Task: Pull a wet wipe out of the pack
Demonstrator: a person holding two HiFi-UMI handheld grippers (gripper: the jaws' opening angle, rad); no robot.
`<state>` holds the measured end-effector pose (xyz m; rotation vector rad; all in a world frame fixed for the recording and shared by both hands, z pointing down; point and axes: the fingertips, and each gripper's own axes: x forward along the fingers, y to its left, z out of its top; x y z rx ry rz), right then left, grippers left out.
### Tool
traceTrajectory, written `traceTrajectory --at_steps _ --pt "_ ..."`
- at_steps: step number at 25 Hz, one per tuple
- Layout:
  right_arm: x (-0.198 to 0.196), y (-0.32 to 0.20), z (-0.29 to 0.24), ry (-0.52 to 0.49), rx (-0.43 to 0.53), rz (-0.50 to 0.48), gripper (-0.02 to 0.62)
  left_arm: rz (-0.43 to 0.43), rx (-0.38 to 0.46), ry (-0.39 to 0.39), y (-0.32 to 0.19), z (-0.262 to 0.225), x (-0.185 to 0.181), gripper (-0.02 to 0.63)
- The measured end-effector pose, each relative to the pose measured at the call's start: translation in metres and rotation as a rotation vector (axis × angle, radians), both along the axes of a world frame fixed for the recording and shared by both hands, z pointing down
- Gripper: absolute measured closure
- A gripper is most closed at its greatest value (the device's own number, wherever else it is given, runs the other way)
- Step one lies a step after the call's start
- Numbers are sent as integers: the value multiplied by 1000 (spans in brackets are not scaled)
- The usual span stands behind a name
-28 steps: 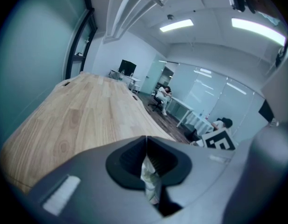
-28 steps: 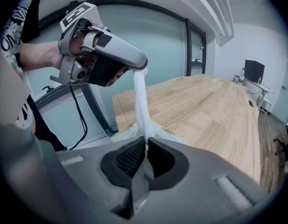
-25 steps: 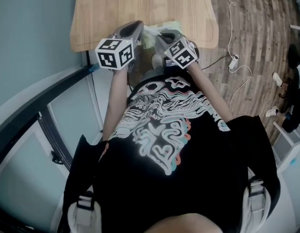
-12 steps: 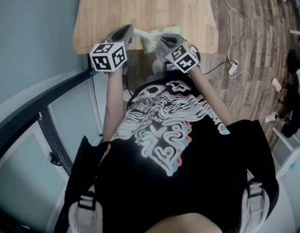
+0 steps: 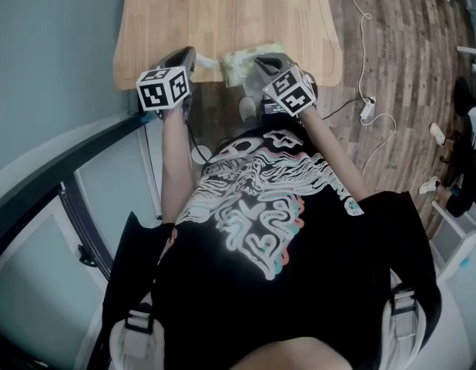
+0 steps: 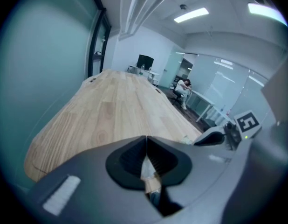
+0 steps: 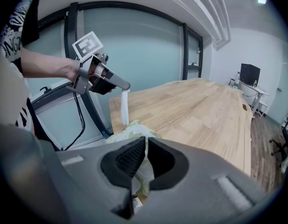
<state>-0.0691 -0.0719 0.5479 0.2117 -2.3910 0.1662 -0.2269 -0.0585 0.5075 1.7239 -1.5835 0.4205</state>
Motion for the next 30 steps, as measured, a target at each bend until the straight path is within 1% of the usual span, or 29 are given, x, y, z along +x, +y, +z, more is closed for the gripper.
traceTrajectory --at_steps 4,7,10,16,18,23,26,27,28,30 --pt "4 3 -3 2 7 0 578 31 -45 5 -2 20 5 609" --pt "11 6 -2 4 -1 14 578 34 -55 -4 -7 32 5 609" --pt "19 7 -3 4 -2 34 578 23 -48 -1 -16 39 3 609" --pt "28 10 -5 5 -3 50 578 -15 -37 78 -32 56 5 607" --pt "30 10 -7 2 -3 53 578 -14 -41 86 -36 62 8 607" --pt "33 5 -10 -4 -1 67 578 46 -55 42 -46 69 24 604" --pt "29 4 -10 -11 -4 63 578 70 -44 69 -51 68 36 604" --pt "27 3 -11 -14 -5 60 578 80 -40 82 -53 67 41 591" --pt "26 3 -12 -16 -4 56 578 92 -38 93 -54 66 45 561" --pt "23 2 -15 -25 2 52 578 115 -38 101 -56 65 52 541"
